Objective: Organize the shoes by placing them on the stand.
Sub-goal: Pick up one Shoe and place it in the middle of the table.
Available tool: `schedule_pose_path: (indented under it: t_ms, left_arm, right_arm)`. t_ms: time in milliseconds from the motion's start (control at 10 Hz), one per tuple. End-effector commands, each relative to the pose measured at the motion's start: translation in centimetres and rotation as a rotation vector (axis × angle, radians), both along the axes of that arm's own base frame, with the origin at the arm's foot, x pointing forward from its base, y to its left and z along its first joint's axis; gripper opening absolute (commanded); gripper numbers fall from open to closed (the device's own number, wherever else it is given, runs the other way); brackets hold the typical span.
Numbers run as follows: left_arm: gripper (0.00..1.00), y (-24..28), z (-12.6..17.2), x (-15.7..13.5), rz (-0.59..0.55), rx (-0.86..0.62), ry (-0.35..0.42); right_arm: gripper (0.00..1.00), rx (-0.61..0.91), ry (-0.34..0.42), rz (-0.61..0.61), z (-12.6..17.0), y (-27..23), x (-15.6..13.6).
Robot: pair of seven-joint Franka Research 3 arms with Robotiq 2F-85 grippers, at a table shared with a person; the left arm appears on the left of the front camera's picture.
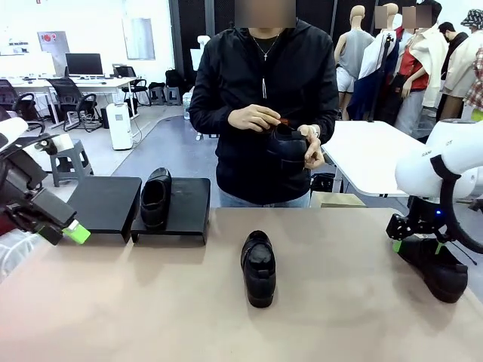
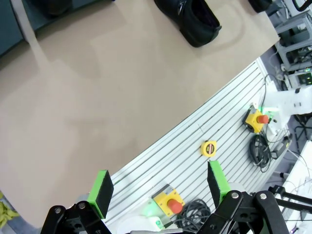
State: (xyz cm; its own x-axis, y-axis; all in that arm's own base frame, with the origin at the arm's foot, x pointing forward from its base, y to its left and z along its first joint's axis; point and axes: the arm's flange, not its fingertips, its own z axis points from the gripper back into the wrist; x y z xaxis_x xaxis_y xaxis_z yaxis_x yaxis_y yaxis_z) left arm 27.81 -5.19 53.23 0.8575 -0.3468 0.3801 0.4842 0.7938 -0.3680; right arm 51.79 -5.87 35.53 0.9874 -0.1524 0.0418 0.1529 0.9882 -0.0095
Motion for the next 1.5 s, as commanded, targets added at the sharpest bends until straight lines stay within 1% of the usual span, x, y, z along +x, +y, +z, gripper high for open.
schedule_pose_path:
  t_ms: [0,200,300,400,500,700,1100,1400]
  left_arm:
    - [1.0,0.0,0.1,0.0,-0.003,-0.019,0.007]
    - [1.0,0.0,0.1,0.0,-0.003,-0.019,0.007]
    - [1.0,0.0,0.1,0.0,-0.003,-0.019,0.007]
    - [1.0,0.0,0.1,0.0,-0.003,-0.019,0.007]
    - [1.0,0.0,0.1,0.0,-0.003,-0.019,0.007]
    - [1.0,0.0,0.1,0.0,-0.003,-0.019,0.007]
    - [1.0,0.0,0.1,0.0,-0.003,-0.019,0.007]
    - [1.0,0.0,0.1,0.0,-0.003,-0.019,0.007]
  right_arm:
    - [1.0,0.007,0.025,0.016,0.0,-0.3,0.8]
    - [1.0,-0.001,0.036,0.014,-0.5,-0.5,0.8]
    - [1.0,-0.004,0.02,0.02,-0.6,-0.4,0.7]
    - [0.4,-0.032,-0.006,0.008,-0.7,-0.4,0.7]
    - [0.0,-0.028,-0.002,0.022,-0.8,-0.3,0.6]
    - [0.0,-0.063,0.012,0.018,-1.4,-0.4,1.1]
    - [0.0,-0.062,0.043,0.047,-2.2,-0.6,1.2]
    - [0.0,-0.042,0.003,0.04,-1.4,-1.1,0.3]
